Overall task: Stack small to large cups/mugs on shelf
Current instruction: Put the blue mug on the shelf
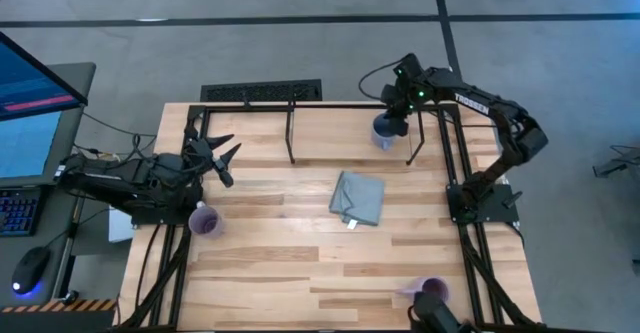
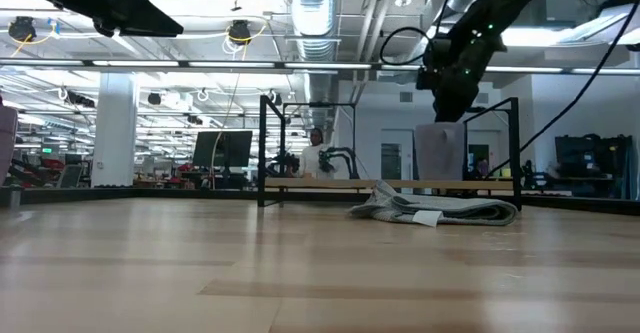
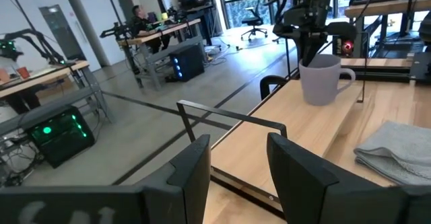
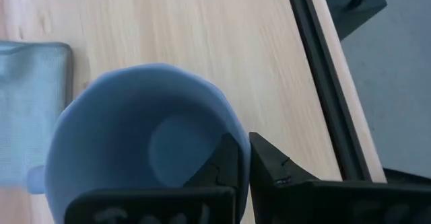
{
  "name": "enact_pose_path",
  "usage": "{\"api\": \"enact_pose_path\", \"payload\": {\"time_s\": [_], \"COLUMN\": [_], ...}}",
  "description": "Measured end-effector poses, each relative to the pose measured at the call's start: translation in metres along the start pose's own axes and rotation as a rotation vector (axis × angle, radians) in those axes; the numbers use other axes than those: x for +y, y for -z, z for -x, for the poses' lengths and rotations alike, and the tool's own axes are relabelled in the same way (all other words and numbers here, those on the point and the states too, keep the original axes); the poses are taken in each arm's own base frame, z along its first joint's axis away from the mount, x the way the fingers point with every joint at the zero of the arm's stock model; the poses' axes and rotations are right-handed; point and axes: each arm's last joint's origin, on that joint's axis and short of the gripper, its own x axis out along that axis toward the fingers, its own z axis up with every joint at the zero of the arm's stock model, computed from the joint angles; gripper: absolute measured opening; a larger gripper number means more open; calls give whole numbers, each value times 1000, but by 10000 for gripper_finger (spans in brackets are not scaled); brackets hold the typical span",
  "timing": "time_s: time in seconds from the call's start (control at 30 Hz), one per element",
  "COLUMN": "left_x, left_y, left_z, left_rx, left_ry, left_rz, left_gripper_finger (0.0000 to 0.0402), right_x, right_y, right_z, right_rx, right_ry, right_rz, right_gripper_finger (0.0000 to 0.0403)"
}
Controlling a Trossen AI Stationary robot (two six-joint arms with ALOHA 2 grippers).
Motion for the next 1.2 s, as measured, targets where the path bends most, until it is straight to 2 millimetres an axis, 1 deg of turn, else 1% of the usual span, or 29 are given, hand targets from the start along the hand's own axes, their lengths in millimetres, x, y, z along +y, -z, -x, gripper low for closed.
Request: {"api": "enact_pose_path", "payload": {"time_s": [0.13,0.63,0.87,1.2], "left_x": [0,0,0,0], "left_y": [0,0,0,0], "left_z": [0,0,0,0], "left_rx": [0,0,0,0], "left_ry": [0,-1,-1,-2], "left_rz": [0,-2,-3,-3], "left_gripper_finger": [139,139,139,139], "right_x": [-3,-10,-12,-11], "right_y": [-1,1,2,-1], "right_z": [-5,-3,-5,-6], "right_rx": [-9,7,24,5], "right_ry": [-3,58,91,93], "right_rz": [8,19,22,38], "right_gripper_finger": [24,24,67,69]}}
